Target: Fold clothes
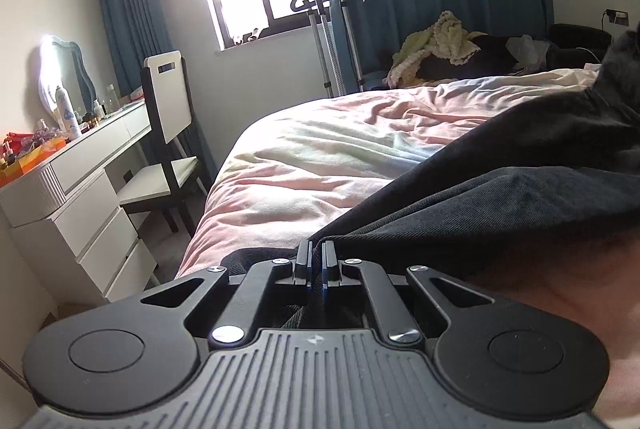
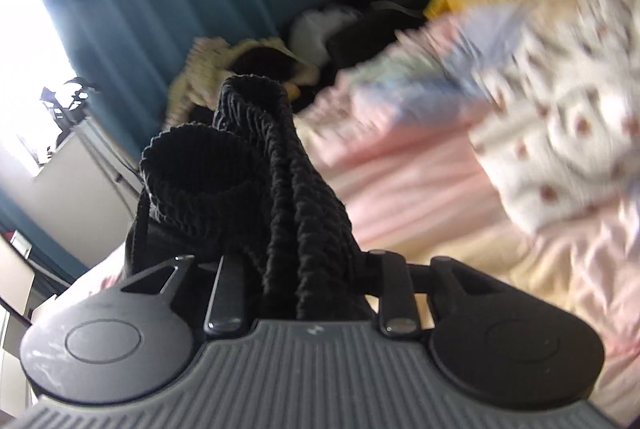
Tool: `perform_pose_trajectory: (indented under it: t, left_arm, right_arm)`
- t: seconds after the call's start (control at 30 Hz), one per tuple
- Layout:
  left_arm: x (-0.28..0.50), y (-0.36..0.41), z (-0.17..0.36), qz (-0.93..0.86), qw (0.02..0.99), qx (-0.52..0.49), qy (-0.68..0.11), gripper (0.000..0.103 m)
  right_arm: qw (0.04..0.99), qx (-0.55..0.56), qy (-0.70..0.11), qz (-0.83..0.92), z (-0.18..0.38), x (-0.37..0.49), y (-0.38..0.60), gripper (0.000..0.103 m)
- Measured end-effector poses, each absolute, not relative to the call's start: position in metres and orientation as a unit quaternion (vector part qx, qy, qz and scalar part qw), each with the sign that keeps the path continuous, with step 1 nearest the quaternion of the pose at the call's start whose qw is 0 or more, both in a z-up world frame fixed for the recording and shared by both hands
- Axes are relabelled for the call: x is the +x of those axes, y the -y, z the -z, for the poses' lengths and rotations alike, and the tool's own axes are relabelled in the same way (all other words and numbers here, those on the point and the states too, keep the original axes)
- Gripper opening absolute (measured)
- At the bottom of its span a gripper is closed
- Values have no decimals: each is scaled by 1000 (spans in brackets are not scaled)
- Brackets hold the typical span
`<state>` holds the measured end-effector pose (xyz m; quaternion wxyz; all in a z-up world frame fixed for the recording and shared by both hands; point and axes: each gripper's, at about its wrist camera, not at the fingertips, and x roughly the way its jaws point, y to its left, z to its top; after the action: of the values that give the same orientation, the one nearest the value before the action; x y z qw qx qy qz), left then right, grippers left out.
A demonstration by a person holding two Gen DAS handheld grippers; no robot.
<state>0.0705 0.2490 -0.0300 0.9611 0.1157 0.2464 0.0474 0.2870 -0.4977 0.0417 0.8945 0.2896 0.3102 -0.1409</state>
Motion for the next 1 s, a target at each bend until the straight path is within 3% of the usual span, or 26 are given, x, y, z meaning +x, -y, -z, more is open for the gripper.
perform_pose_trajectory:
  t: [0.17,0.3,0.5,0.6,0.67,0.7,0.8,0.87,1.0]
  left_arm:
    - [70,-248,27,-55,959,96,-262,9]
    - [61,-250,20,-51,957,57,-280,9]
    - [33,-258,1,-49,954,-23,-294,11]
    - [11,-258,-15,-50,957,-57,-281,24]
    - [-5,-257,-27,-44,958,-94,-266,47]
    - [-12,-257,-31,-35,958,-121,-258,52]
    - [-20,-256,-39,-4,944,-210,-253,62]
    - [-16,-254,-32,16,925,-281,-257,76]
    - [-3,-248,-16,44,871,-414,-262,84]
  right_arm:
    - [871,328,-341,129,42,281,524,31]
    - [860,356,-349,109,76,272,533,36]
    - [853,372,-356,88,67,263,544,57]
    - [866,341,-356,87,44,254,545,69]
    - [874,330,-344,90,28,241,545,80]
    - [877,330,-338,91,21,234,545,82]
    - [883,338,-315,87,5,211,539,84]
    - [883,353,-299,82,-2,193,530,85]
    - [876,399,-261,67,2,158,507,87]
